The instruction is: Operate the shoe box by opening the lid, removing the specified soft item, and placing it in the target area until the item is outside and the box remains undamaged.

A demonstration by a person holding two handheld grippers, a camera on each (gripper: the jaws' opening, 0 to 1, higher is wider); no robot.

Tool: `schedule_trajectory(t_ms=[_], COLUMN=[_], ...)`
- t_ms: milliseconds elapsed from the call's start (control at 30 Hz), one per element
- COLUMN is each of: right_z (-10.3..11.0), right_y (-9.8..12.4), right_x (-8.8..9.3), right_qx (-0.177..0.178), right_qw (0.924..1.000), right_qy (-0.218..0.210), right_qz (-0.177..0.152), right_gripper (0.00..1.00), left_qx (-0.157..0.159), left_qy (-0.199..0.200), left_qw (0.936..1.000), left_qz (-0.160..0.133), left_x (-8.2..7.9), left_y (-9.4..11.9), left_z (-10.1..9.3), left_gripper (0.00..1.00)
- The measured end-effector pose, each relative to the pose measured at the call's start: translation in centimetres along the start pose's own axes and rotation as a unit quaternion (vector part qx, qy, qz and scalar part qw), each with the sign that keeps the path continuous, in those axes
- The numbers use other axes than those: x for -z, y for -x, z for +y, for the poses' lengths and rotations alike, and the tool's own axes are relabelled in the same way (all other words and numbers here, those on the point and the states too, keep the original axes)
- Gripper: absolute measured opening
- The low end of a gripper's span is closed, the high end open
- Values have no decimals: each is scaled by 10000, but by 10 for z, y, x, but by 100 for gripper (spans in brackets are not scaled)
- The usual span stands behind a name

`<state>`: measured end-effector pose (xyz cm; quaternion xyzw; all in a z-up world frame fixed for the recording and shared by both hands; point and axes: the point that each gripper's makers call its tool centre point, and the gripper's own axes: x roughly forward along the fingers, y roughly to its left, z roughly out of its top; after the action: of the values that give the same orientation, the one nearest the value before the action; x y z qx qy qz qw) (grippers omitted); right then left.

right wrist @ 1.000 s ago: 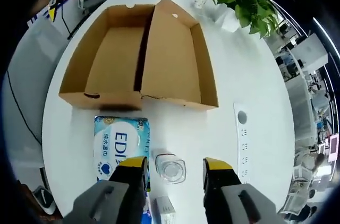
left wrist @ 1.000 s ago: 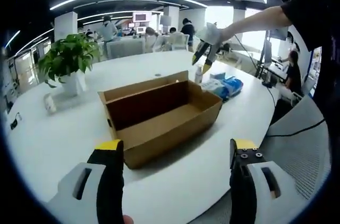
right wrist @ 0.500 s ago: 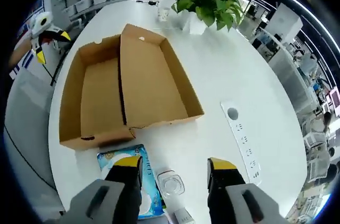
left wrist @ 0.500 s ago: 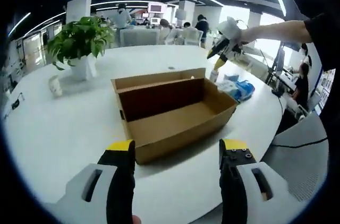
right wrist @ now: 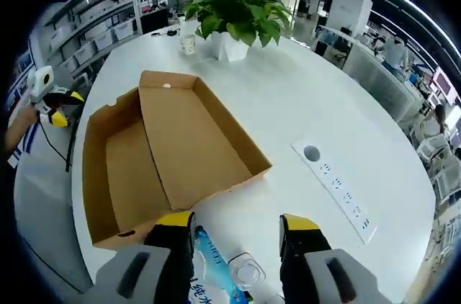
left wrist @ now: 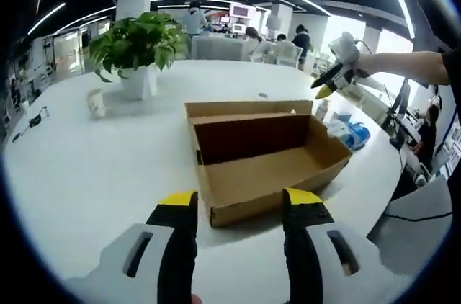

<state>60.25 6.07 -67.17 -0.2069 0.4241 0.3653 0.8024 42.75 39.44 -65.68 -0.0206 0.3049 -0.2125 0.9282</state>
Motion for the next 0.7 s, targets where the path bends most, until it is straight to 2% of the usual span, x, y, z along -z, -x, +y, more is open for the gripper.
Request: schedule_trajectory(t_ms=[100,233,500,600,700], right_z=[2,9,12,12,13], right_y=[-3,-9,-16,-20,-22], right_x=[0,-5,-11,-15,-16], right_qx=[2,-60,6,2,-14], right_qw=[9998,9974,9947,9916,9906], right_qy=[-195,-672,-941,-1183,-1250], right_qz=[-60,-268,-423,-528,-553], right_gripper=[44,44,41,40,40], left_qx=[-70,-222,-477,-599,-682], left_qy=[86,195,474,555,585], left_qw=[9999,9995,9977,9966,9957], left_qz=[33,107,100,143,218], left_x=[2,5,8,12,18], left_y=[-5,-12,-26,-30,-34], left_z=[5,12,23,26,28], left_gripper=[36,31,27,25,22])
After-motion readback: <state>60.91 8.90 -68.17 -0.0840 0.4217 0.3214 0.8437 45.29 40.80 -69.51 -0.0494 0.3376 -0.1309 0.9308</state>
